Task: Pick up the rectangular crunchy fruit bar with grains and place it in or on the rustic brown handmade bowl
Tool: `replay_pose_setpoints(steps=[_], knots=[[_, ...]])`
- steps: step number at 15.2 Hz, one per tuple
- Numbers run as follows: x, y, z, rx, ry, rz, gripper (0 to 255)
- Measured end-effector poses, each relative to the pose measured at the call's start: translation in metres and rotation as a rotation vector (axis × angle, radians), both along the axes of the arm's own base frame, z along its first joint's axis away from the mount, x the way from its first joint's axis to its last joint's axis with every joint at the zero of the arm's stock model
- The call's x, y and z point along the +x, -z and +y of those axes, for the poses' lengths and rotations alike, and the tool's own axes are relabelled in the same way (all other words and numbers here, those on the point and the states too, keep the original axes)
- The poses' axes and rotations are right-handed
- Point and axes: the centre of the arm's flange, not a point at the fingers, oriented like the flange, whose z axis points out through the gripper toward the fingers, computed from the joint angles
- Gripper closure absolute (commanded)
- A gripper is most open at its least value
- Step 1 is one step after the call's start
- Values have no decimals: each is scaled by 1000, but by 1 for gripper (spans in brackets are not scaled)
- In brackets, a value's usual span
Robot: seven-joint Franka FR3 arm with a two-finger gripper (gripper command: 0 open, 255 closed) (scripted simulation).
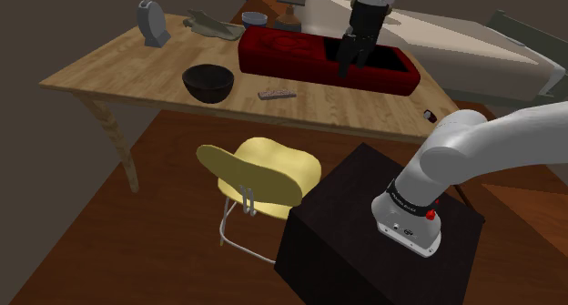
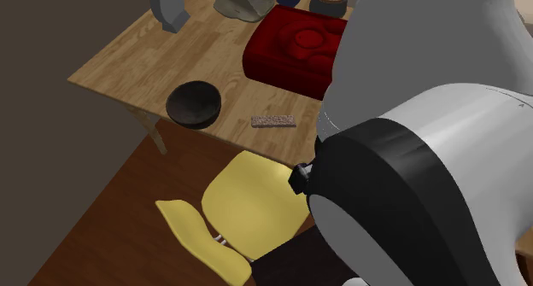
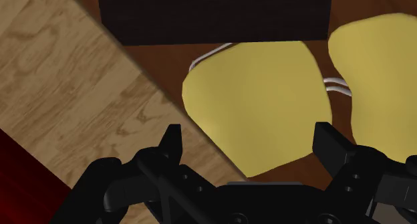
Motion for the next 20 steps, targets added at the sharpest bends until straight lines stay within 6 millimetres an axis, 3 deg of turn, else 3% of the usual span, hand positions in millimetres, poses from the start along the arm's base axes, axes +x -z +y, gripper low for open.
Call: replay_pose_setpoints(steps=[2, 5, 14, 20], knots=[[3, 4, -4, -1, -15, -2, 0], [23, 25, -20, -4, -103, -12, 0], [103, 91, -59, -19, -420, -53, 0], [162, 135, -70, -28, -632, -80, 0]])
